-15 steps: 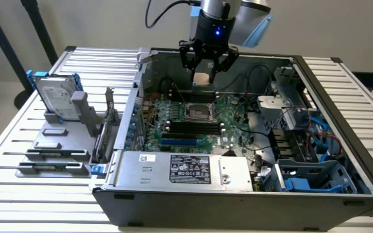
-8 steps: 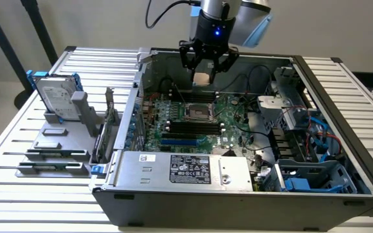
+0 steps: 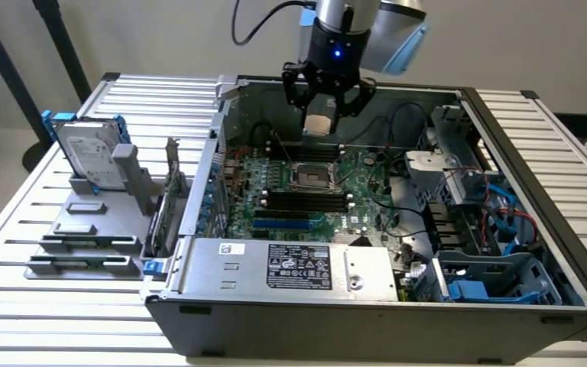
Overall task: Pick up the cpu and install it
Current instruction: 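Place the cpu into insertion slot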
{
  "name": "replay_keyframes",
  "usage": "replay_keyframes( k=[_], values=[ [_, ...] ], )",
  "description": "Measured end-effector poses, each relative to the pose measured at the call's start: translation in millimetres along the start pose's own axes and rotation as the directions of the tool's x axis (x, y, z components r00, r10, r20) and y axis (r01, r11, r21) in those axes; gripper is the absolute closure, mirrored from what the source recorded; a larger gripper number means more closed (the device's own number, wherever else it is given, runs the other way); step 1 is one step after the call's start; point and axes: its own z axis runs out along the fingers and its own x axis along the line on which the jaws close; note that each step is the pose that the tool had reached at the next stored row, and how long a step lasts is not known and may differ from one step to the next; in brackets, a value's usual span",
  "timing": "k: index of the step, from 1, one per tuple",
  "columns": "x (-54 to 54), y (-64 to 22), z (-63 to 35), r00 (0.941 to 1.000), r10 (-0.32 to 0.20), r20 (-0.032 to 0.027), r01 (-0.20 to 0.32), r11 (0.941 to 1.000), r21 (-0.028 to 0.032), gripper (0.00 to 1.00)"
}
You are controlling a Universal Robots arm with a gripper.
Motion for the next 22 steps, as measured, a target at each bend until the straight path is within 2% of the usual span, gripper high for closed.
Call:
replay_keyframes(
  k=[3, 6, 11, 15, 17, 22],
  values=[
    [-0.1, -0.1, 0.9, 0.9986, 0.054, 0.0031, -0.054, 0.9986, -0.0046, 0.45],
    [-0.2, -0.2, 2.2, 0.9942, 0.108, 0.0061, -0.108, 0.9941, -0.0097, 0.45],
    [-0.4, -0.3, 4.4, 0.9802, 0.198, 0.0104, -0.197, 0.9801, -0.0183, 0.45],
    [-0.5, -0.4, 6.2, 0.9635, 0.267, 0.0133, -0.267, 0.9634, -0.0255, 0.45],
    [-0.6, -0.4, 7.2, 0.9532, 0.302, 0.0145, -0.302, 0.9530, -0.0291, 0.45],
    [-0.9, -0.6, 10.5, 0.9217, 0.388, 0.0170, -0.387, 0.9214, -0.0385, 0.45]
  ],
)
